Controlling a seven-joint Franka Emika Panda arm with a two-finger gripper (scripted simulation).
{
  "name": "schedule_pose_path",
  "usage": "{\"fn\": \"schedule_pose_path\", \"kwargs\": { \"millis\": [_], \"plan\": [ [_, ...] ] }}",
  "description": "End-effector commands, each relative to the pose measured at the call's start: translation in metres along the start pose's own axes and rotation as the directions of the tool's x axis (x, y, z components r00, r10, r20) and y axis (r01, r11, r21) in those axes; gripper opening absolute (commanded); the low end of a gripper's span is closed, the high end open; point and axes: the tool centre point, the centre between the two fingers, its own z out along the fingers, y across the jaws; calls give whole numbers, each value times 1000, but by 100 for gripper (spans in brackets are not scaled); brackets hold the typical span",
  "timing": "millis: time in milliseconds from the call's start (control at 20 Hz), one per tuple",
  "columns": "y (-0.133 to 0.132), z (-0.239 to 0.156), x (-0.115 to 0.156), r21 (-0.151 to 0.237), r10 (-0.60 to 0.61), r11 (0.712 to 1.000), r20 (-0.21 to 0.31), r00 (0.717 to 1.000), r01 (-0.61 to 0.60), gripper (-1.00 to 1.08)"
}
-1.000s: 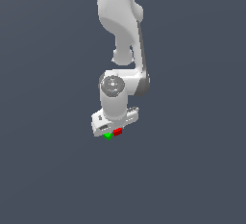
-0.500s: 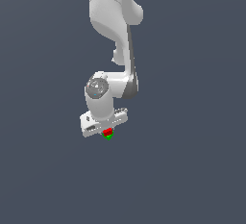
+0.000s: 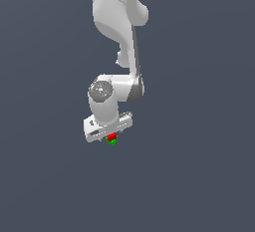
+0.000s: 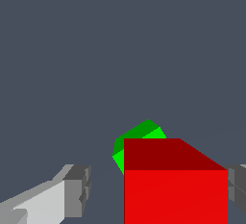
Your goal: Stack the red cube on top of the green cube.
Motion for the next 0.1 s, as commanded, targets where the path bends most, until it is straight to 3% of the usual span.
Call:
{"fn": "schedule_pose_path", "kwargs": {
  "millis": [0,50],
  "plan": [
    [0,0,0,0,0,1000,0,1000,0,100],
    [0,0,0,0,0,1000,0,1000,0,100]
  ]
}}
